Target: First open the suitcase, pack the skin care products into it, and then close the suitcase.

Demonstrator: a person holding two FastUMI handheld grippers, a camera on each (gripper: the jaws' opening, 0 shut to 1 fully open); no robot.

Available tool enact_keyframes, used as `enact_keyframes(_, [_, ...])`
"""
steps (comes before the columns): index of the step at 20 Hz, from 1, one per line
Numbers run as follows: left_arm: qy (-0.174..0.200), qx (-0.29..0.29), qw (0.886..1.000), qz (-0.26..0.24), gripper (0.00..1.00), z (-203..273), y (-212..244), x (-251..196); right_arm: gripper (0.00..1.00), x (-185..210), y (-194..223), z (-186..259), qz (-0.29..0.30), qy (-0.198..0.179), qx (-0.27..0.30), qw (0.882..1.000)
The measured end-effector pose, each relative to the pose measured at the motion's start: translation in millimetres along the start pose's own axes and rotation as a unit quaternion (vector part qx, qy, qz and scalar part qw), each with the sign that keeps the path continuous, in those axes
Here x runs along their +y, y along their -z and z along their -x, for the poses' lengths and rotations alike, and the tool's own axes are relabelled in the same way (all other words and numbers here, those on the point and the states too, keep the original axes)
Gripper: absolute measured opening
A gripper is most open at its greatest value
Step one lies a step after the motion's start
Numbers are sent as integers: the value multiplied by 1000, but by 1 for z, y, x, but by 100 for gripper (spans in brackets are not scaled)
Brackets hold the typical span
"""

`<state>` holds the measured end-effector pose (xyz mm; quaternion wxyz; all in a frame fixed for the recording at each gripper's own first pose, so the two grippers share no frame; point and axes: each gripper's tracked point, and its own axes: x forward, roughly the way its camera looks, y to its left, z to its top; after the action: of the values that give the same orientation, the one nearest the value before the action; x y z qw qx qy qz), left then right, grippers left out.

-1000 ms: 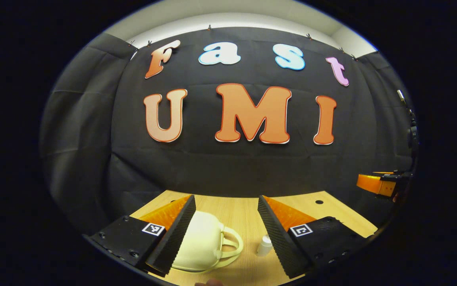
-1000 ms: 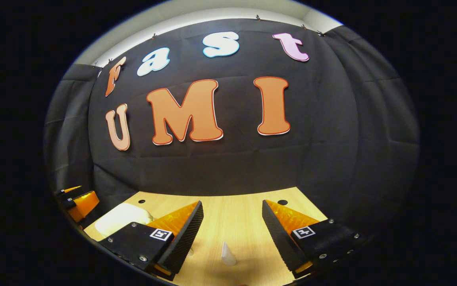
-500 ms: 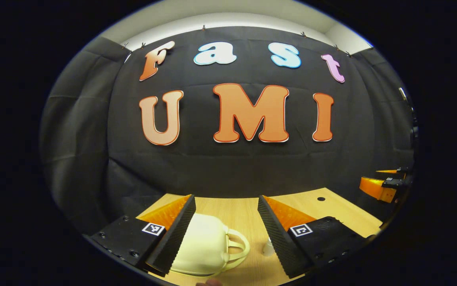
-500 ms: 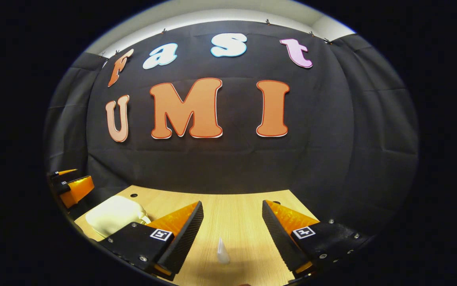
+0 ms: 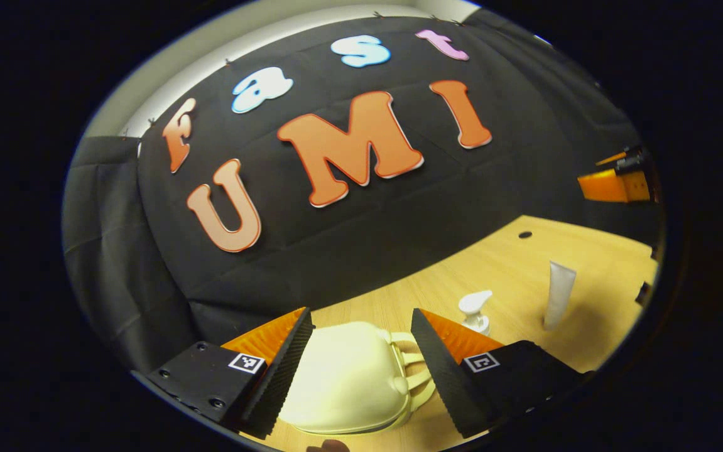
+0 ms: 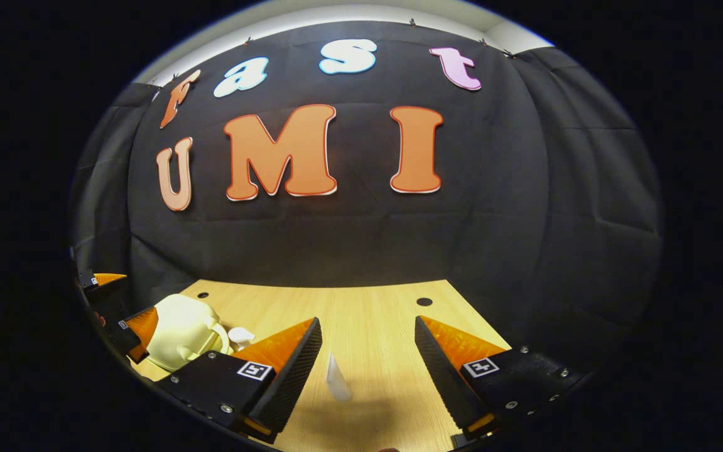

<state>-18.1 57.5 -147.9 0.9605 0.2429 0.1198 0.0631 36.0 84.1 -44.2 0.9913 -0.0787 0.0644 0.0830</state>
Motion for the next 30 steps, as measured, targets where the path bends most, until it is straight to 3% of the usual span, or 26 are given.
enact_keyframes(6, [55,49,992,-107,99,-19,66,-66,95,-39,31,1,-13,42,39,998])
enact_keyframes(9, [50,70,984,-158,99,-39,91,-76,95,-57,41,2,-11,61,50,997])
enact_keyframes(13, [48,96,974,-199,99,-57,118,-82,95,-72,54,1,-8,77,68,995])
enact_keyframes(19, [44,104,966,-234,99,-85,123,-83,95,-82,65,-3,-5,92,86,992])
enact_keyframes(24, [74,128,956,-254,100,-102,133,-93,95,-80,67,-5,-10,94,93,991])
enact_keyframes(28, [77,149,950,-265,41,-104,145,-103,95,-80,66,-5,-10,97,90,991])
enact_keyframes(30, [66,126,941,-307,22,-107,130,-98,95,-72,65,-6,-10,93,89,992])
